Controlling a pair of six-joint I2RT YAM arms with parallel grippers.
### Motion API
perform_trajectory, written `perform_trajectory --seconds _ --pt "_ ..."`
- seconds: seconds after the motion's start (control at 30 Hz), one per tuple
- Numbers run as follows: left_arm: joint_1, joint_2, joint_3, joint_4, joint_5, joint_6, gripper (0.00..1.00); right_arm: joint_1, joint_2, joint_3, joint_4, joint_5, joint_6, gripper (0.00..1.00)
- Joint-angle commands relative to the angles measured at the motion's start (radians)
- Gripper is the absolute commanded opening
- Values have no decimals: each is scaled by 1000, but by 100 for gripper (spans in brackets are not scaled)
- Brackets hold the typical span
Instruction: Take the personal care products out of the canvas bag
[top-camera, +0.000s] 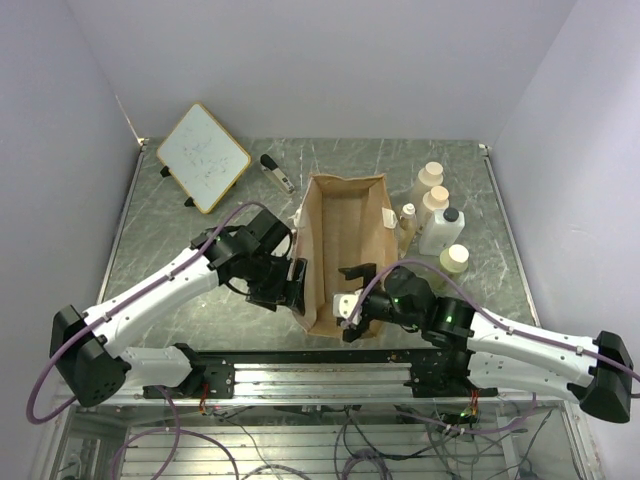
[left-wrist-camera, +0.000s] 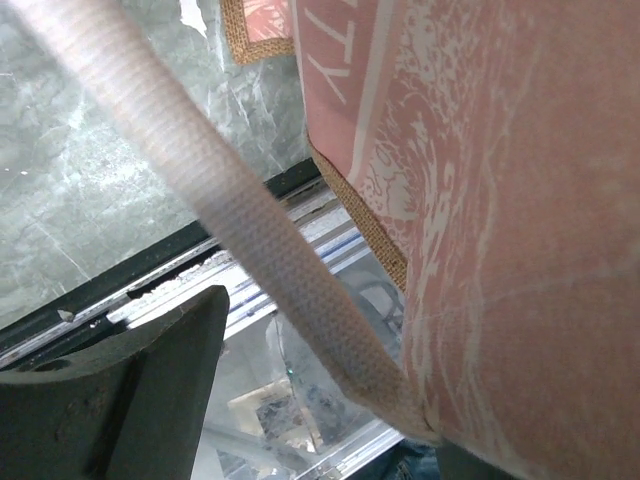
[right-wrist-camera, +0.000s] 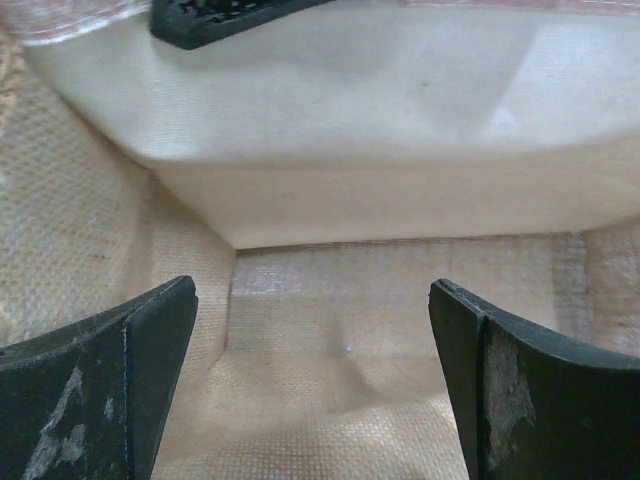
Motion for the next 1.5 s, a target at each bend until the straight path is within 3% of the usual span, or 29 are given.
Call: perform_trajectory --seconds 0.0,0.07,0.13,0.2,0.33,0.43,0.53,0.67,0.83,1.1,1.47 --pt "2 4 98 -57 -77 19 83 -3 21 55 49 127 55 100" --pt "3 20 171 -58 -127 37 84 -14 46 80 99 225 106 100" --pt "4 45 276 -73 -199 49 88 -30 71 96 228 417 213 100" --pt "5 82 392 -103 -279 62 100 -51 105 167 307 590 317 100" --pt "16 96 563 -103 -388 75 99 -110 200 452 111 724 510 100" --pt "37 74 631 -86 -445 72 99 -128 299 707 -128 858 660 100" --pt "71 52 694 -73 -485 81 99 -128 339 878 -273 899 761 100" --pt "86 74 884 -111 -581 134 99 -128 324 1048 -382 985 885 100" --pt "85 100 1134 -150 -723 196 99 -128 221 1091 -368 988 857 100" --pt "85 -15 1089 -71 -826 220 99 -128 243 1183 -434 1175 874 100" --pt "85 -27 1102 -71 -852 246 99 -127 333 1260 -417 1237 844 100"
